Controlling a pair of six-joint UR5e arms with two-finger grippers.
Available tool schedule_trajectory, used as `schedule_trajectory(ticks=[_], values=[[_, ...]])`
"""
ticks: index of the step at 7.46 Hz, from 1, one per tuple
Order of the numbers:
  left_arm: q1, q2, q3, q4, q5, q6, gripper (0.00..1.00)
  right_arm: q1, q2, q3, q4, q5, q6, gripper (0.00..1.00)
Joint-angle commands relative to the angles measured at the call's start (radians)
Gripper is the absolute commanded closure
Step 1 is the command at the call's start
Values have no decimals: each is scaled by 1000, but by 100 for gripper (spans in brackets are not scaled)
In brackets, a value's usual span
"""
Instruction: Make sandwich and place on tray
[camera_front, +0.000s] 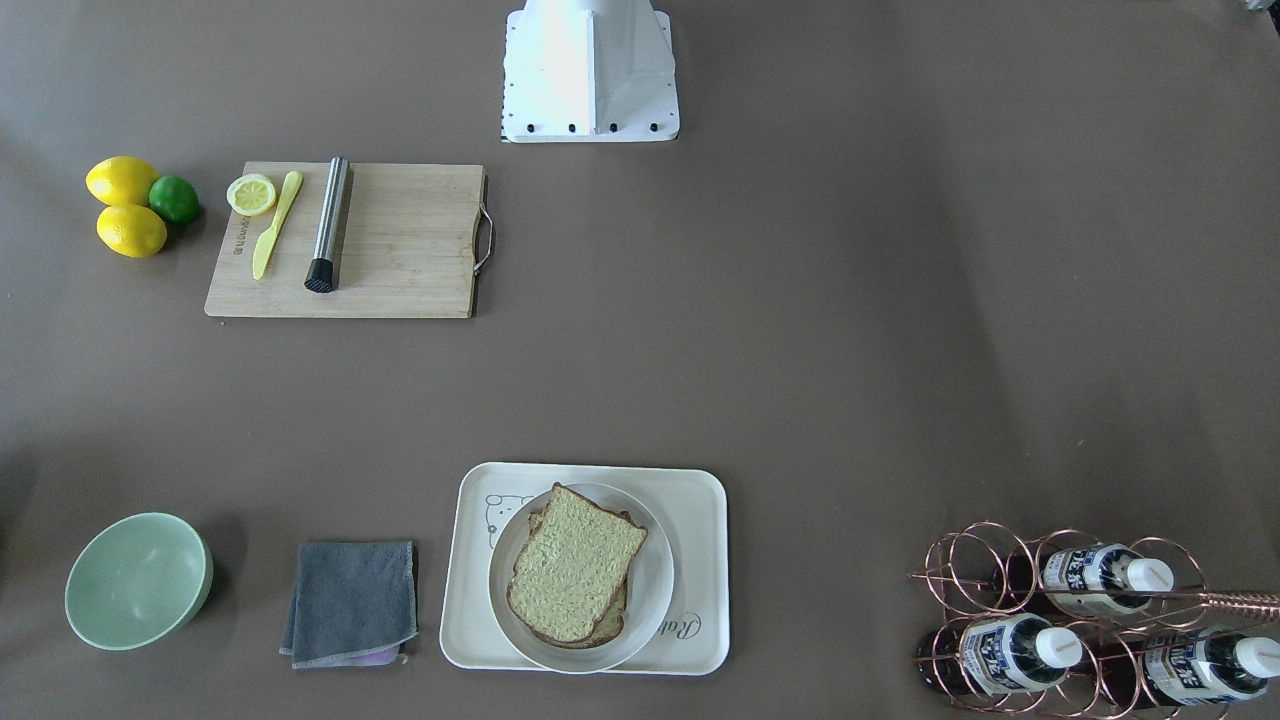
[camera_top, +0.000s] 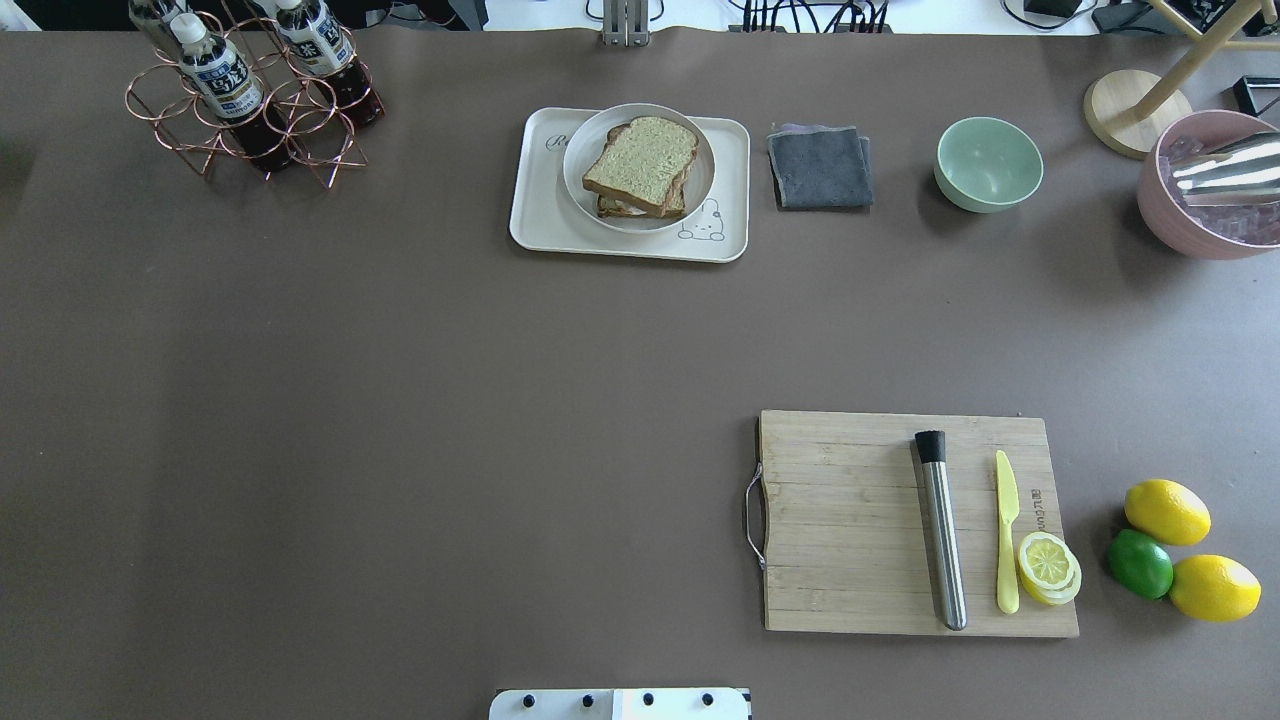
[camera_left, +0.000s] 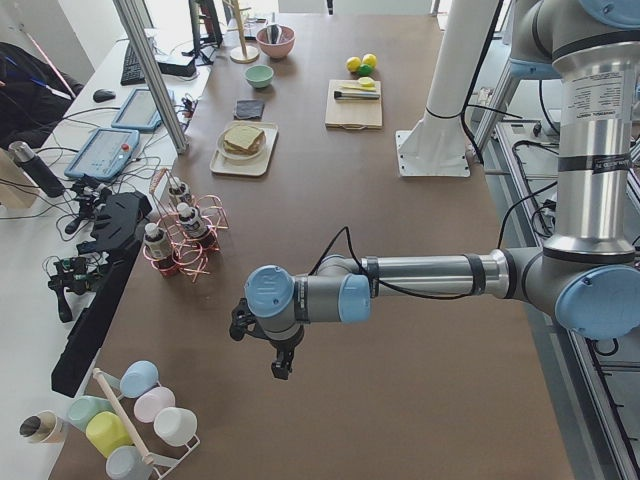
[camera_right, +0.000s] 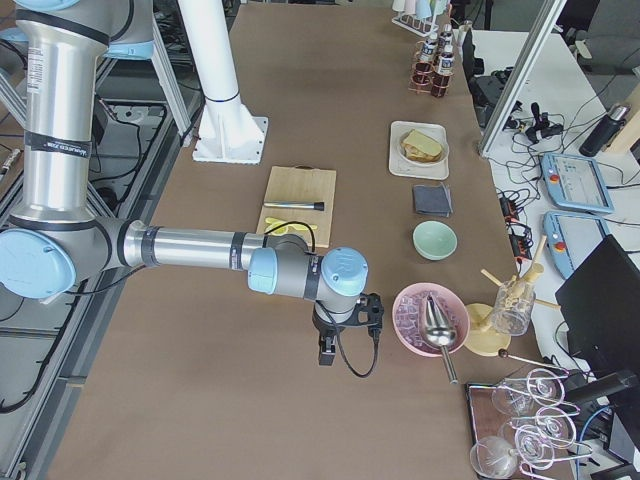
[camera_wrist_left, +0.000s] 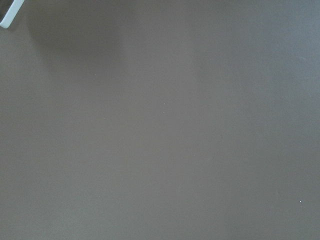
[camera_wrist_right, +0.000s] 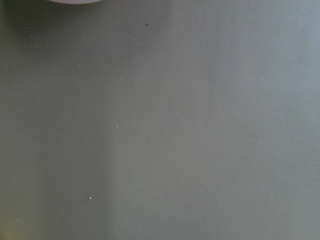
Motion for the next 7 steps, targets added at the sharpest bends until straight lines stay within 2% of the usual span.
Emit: schedule_trajectory(ticks=[1,7], values=[[-12,-23,-101,195,118,1,2,0,1,0,0,0,0,0],[-14,-10,-89,198,106,-12,2,0,4,6,0,2,3,0]])
